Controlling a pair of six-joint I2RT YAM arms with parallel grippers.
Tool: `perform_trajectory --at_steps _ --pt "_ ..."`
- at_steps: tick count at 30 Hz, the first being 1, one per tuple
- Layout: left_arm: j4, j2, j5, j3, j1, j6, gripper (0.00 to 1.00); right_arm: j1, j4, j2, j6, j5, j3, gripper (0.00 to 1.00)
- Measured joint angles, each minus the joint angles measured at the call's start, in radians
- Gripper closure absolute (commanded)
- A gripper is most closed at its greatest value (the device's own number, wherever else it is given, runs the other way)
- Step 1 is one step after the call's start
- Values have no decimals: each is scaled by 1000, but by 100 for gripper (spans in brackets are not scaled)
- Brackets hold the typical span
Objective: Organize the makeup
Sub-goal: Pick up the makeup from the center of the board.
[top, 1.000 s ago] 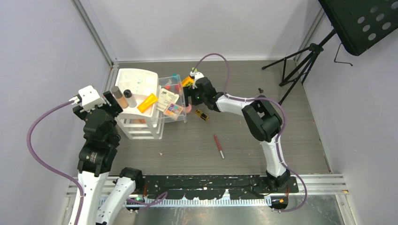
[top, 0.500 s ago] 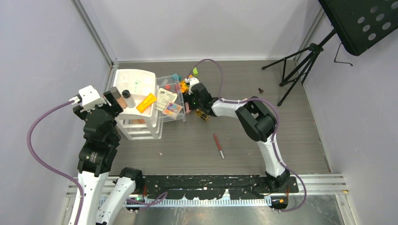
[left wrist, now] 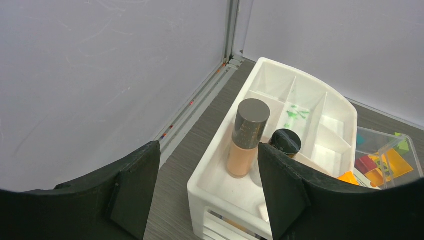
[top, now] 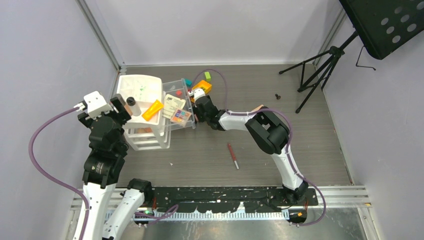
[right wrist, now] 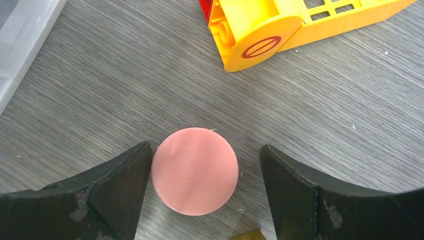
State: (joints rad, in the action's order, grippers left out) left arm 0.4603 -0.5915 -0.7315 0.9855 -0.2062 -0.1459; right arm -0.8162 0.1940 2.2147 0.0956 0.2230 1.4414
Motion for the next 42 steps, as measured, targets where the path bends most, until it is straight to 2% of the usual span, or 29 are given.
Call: perform_trajectory --at_steps 3,7,11,19,27,32,42 --pt "0 0 0 0 0 0 27 -5 4 -2 2 38 -6 22" --pt "0 0 0 0 0 0 26 -5 13 -23 0 67 -39 41" --pt "0 0 0 0 0 0 26 -5 19 -39 4 91 -66 47" --pt "0 0 0 0 0 0 27 10 -47 -65 31 124 -71 49" --pt "0 0 0 0 0 0 27 119 -206 -154 84 144 -74 50" --pt "0 0 3 0 0 0 26 144 -286 -227 71 150 4 51" --pt "0 0 4 0 0 0 26 89 -315 -354 -31 -23 175 50"
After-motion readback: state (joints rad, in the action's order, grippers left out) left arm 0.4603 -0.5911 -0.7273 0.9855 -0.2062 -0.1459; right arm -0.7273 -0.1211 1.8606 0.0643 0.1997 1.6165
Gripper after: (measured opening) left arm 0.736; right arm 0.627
